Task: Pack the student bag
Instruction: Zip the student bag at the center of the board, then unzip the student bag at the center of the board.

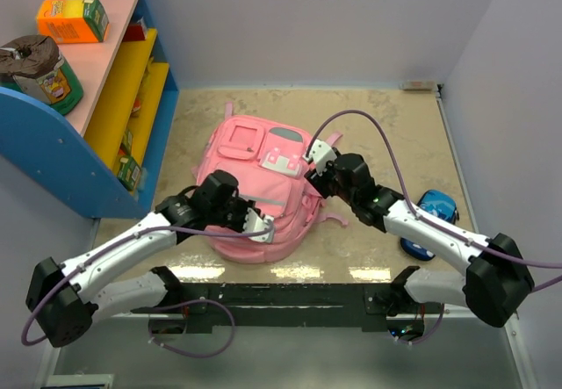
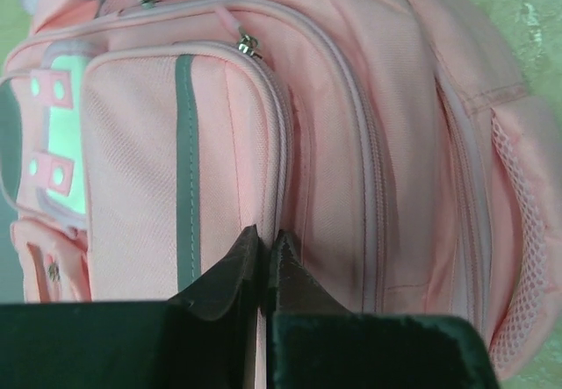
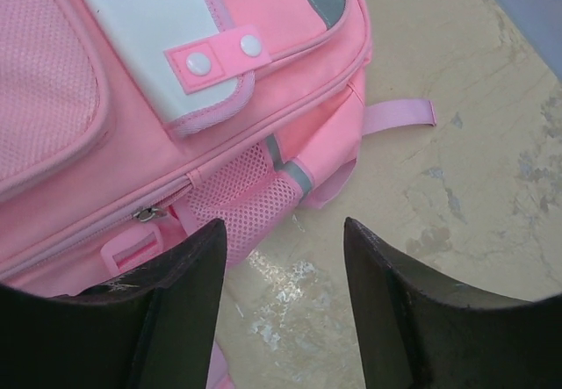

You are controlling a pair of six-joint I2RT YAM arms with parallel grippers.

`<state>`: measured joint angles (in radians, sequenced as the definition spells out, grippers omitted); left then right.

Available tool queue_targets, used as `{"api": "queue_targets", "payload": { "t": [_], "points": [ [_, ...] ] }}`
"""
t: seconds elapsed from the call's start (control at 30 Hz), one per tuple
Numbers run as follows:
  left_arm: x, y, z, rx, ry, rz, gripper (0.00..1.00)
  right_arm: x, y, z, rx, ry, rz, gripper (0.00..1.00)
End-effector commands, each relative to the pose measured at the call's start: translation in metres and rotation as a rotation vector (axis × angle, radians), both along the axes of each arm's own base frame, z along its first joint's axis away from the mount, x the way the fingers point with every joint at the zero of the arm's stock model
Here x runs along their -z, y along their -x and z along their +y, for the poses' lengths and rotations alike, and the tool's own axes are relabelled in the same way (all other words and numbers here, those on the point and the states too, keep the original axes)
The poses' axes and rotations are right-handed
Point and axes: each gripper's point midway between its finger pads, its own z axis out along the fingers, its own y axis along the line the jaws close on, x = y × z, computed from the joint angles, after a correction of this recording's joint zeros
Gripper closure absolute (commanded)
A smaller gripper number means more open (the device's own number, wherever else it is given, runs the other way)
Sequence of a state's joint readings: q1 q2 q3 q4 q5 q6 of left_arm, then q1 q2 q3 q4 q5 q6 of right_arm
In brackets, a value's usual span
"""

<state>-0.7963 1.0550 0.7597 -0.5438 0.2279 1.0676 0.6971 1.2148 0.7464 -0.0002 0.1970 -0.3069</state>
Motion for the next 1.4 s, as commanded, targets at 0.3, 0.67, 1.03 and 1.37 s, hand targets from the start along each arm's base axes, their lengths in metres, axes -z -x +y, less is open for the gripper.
{"api": "queue_targets", "payload": {
  "t": [0.3, 0.67, 1.03, 1.37],
  "points": [
    [-0.059, 0.003, 0.045, -0.023, 0.218, -0.11, 1.0, -0.033, 0.031, 0.042, -0.27, -0.176, -0.003, 0.44],
    [-0.111, -0.007, 0.033, -0.057, 0.37, -0.157, 1.0, -0.024, 0.049, 0.072, -0.433, -0.217, 0.101, 0.47],
    [-0.125, 0.0, 0.039, -0.064, 0.397, -0.197, 1.0, 0.006, 0.053, 0.098, -0.522, -0.242, 0.233, 0.47],
    [-0.119, 0.007, 0.04, -0.045, 0.378, -0.178, 1.0, 0.013, 0.054, 0.121, -0.596, -0.352, 0.249, 0.48]
  ]
}}
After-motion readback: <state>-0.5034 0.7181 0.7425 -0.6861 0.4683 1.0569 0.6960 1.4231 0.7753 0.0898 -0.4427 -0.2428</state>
